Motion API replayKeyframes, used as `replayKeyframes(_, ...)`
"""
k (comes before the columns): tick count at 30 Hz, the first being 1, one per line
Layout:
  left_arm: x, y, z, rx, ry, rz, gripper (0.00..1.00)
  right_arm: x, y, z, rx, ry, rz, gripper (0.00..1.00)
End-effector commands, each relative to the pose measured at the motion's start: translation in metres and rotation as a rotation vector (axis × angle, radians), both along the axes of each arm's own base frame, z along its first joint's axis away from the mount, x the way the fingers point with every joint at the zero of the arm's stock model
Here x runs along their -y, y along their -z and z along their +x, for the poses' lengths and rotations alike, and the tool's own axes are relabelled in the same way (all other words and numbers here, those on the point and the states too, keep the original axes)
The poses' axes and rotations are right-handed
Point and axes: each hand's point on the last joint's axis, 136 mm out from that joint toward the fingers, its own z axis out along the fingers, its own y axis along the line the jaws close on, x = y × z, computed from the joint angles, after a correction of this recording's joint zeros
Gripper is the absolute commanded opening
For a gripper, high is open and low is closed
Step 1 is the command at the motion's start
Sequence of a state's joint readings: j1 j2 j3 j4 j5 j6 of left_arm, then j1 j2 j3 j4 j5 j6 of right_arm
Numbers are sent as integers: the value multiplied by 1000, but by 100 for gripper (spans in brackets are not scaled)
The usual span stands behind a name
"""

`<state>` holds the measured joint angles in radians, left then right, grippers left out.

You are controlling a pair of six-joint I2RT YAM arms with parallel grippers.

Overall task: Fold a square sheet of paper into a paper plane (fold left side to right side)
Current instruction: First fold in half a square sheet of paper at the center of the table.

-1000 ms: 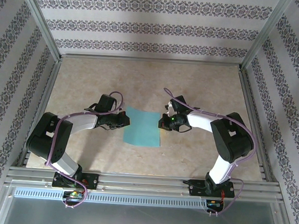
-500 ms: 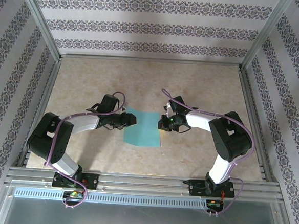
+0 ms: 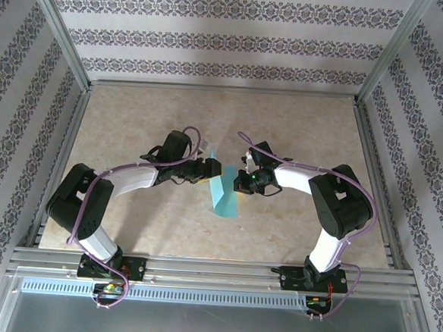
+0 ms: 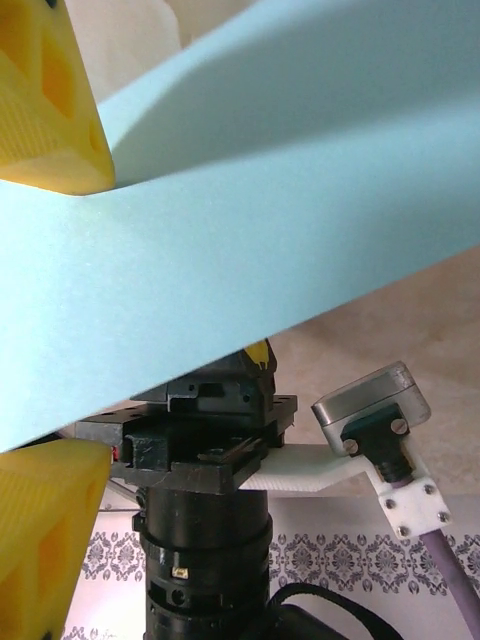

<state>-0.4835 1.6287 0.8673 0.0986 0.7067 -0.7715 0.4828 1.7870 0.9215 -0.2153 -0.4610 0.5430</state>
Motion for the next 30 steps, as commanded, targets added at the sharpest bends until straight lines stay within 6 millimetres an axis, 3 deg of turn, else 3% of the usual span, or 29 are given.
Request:
replayKeyframes(1, 12, -1, 1, 2, 30, -20, 66, 13, 24, -13, -43, -9, -97, 2)
replayKeyframes(14, 18, 22, -3, -31, 59, 18, 63, 2, 13, -8, -27, 0, -32, 2)
replayKeyframes(20, 15, 31, -4, -42, 66, 65, 49, 0, -1, -2, 7, 8, -6, 2)
replayKeyframes(25, 14, 38, -6, -55, 72, 84, 29, -1, -10, 1, 23, 15, 12, 3)
replayKeyframes(30, 13, 43, -7, -64, 75, 98, 19, 4, -16, 4, 41, 32, 10, 3)
